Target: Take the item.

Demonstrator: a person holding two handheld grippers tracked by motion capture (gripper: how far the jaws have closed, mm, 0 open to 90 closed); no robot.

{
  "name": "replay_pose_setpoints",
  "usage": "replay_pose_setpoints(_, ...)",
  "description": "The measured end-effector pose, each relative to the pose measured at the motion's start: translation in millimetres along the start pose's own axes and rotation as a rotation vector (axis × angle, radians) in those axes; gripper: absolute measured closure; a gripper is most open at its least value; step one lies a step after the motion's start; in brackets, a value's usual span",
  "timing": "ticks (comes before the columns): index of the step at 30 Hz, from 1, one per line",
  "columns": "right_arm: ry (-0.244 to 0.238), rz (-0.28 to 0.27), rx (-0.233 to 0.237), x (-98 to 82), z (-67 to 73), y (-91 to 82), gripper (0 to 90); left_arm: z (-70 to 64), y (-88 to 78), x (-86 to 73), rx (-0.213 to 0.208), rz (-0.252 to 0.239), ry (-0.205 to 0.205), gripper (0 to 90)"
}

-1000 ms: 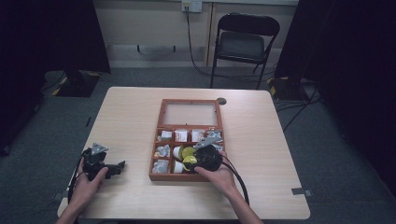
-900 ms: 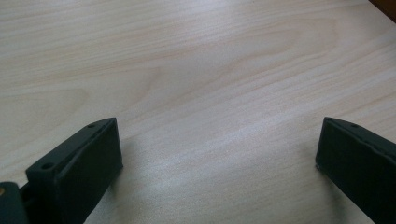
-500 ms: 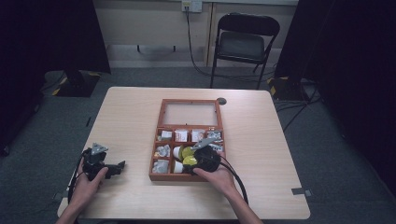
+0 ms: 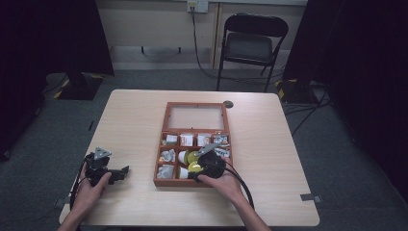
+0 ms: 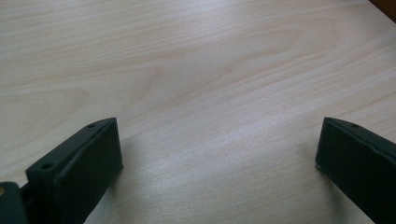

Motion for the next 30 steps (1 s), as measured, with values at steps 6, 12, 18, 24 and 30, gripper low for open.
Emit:
replay_pose_setpoints(6,-0.005,0.031,-0.003,-1.7,0.3,3.1,38.9,0.0,-0.1,-0.1,0.0,0.001,0.0,0.0)
replay_pose_setpoints(12,-0.005,0.037,0.001,-2.2,0.0,3.3,38.9,0.0,0.0,0.0,0.0,0.0,0.0,0.0)
replay_pose_setpoints(18,-0.004,0.069,-0.008,-4.4,-0.2,5.5,38.3,0.0,0.0,0.0,0.0,0.0,0.0,0.0)
replay_pose_setpoints(24,0.003,0.068,-0.006,-4.4,-0.5,5.5,38.8,-0.1,0.0,-0.1,-0.001,0.0,0.0,0.0)
replay_pose_setpoints(30,0.017,0.042,0.0,-2.2,-1.5,3.0,40.0,-0.1,0.0,-0.1,-0.001,0.0,0.0,0.0)
Point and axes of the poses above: each handheld gripper's, and its own axes: y roughly forward along the jaws, x roughly out of its top, z roughly to its left, the point moved 9 cm from there along y, roughly forward along the jaws, and after that the axes turned 1 degree about -y, right-handed, at the moved point
